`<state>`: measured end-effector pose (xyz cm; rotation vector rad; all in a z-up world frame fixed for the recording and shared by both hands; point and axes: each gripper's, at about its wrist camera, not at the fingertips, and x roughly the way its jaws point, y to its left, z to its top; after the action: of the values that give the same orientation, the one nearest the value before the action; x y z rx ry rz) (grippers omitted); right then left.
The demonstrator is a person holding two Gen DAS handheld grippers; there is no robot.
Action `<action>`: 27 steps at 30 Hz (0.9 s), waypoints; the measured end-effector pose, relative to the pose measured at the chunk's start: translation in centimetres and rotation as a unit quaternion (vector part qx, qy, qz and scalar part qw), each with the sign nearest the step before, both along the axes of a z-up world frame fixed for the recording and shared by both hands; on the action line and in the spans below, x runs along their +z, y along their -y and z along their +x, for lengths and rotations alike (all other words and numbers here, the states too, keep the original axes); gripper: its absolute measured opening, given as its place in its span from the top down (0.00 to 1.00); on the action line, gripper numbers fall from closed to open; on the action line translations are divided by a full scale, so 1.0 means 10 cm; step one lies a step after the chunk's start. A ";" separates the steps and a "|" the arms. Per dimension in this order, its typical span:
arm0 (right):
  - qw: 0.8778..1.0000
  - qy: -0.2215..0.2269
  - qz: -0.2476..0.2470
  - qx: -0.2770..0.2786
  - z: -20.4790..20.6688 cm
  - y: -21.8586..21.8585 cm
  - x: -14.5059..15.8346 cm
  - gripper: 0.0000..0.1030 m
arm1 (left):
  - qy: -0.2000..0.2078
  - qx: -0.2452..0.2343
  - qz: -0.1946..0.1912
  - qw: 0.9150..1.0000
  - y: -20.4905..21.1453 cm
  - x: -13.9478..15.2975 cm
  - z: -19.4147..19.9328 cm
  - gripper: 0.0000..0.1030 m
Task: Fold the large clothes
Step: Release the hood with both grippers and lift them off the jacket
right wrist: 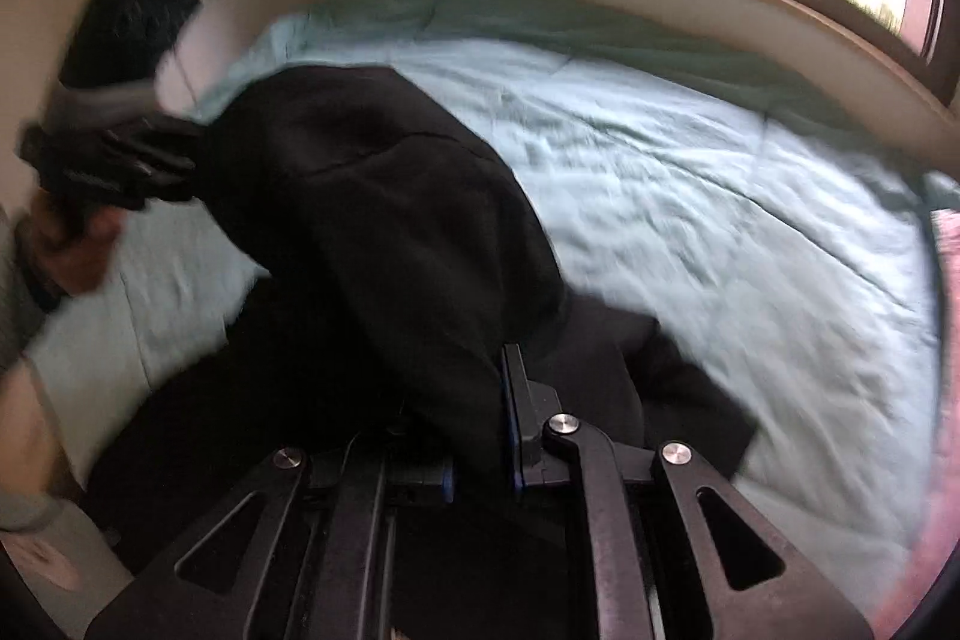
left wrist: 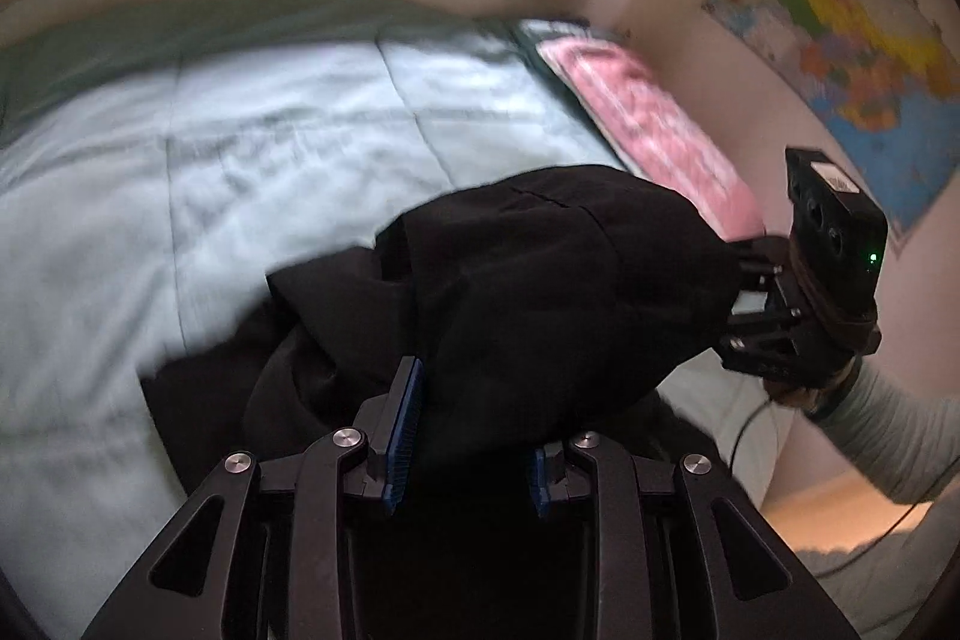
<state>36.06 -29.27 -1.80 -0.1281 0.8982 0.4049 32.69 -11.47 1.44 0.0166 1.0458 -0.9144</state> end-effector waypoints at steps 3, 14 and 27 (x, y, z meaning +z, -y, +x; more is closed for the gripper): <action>0.999 -0.040 -0.021 -0.007 -0.33 -0.10 -0.28 0.81 | -0.050 0.018 0.036 0.998 -0.10 -0.43 -0.42 0.69; 0.988 -0.065 0.079 -0.116 -0.84 0.55 -0.04 0.50 | -0.087 0.086 0.029 0.992 -0.50 -0.36 -0.71 0.68; 0.974 -0.172 0.101 -0.110 0.42 -0.02 -0.76 0.44 | -0.204 0.143 -0.049 0.967 -0.10 -0.96 0.16 0.52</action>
<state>40.22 -29.08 -9.43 0.2339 1.1921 0.3124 34.32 -10.44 -8.17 -0.4113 1.3413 -0.7163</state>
